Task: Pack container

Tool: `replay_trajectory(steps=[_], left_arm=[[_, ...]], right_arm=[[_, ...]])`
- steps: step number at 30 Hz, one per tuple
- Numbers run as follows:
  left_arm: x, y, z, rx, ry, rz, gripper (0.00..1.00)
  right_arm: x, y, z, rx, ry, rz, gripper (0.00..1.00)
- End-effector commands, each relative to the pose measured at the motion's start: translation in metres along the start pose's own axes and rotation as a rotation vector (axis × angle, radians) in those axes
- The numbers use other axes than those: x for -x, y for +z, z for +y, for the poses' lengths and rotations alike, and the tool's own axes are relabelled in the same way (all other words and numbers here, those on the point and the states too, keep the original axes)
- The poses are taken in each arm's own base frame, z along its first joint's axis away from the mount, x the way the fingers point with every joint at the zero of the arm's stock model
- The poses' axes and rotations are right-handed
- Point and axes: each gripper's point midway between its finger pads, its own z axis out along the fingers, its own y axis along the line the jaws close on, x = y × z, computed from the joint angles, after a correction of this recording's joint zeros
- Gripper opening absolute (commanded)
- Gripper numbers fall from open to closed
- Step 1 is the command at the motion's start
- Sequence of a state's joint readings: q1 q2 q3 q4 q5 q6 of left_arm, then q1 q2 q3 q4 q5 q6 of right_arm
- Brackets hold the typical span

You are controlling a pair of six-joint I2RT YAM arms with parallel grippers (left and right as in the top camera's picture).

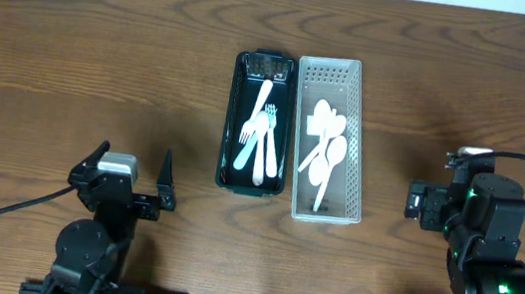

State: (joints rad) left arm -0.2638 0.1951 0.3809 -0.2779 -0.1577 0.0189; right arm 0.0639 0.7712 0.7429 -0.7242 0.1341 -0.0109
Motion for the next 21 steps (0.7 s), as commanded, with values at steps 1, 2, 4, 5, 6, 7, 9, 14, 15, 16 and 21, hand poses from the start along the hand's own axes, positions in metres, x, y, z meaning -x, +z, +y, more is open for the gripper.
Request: replay_trajectory(steps=[1,2,4,5,6,7,9,14,15,16,21], left_arm=[[-0.008,-0.001,0.002,0.01,-0.006,0.028,0.98],[-0.013,-0.001,0.002,0.011,-0.001,0.048,0.98],[-0.023,-0.002,0.003,0.014,0.008,0.087,0.98],[-0.028,-0.002,0.003,0.015,0.013,0.111,0.98],[-0.034,-0.003,0.004,0.016,0.018,0.132,0.98],[-0.039,-0.004,0.004,0.017,0.023,0.156,0.98],[-0.051,-0.006,0.005,0.02,0.034,0.205,0.98],[-0.082,-0.015,0.008,0.027,0.063,0.333,0.98],[-0.089,-0.017,0.009,0.029,0.07,0.363,0.98],[-0.095,-0.02,0.01,0.03,0.076,0.392,0.98],[-0.122,-0.033,0.014,0.037,0.103,0.512,0.98]], right_arm=[[-0.006,0.001,0.0,-0.012,0.001,0.018,0.99],[-0.007,0.001,0.0,-0.011,0.0,0.022,0.99],[-0.009,0.001,0.0,-0.011,-0.001,0.032,0.99],[-0.01,0.001,0.0,-0.009,-0.003,0.033,0.99],[-0.01,0.001,0.001,-0.006,-0.007,0.035,0.99],[-0.01,0.001,0.002,-0.004,-0.007,0.036,0.99],[-0.011,0.001,0.001,-0.005,-0.005,0.039,0.99],[-0.003,-0.018,-0.008,-0.028,0.019,-0.042,0.99],[-0.003,-0.026,-0.011,-0.042,0.009,-0.065,0.99],[-0.003,-0.036,-0.013,-0.042,0.015,-0.094,0.99],[-0.016,-0.078,0.004,0.083,0.025,-0.253,0.99]])
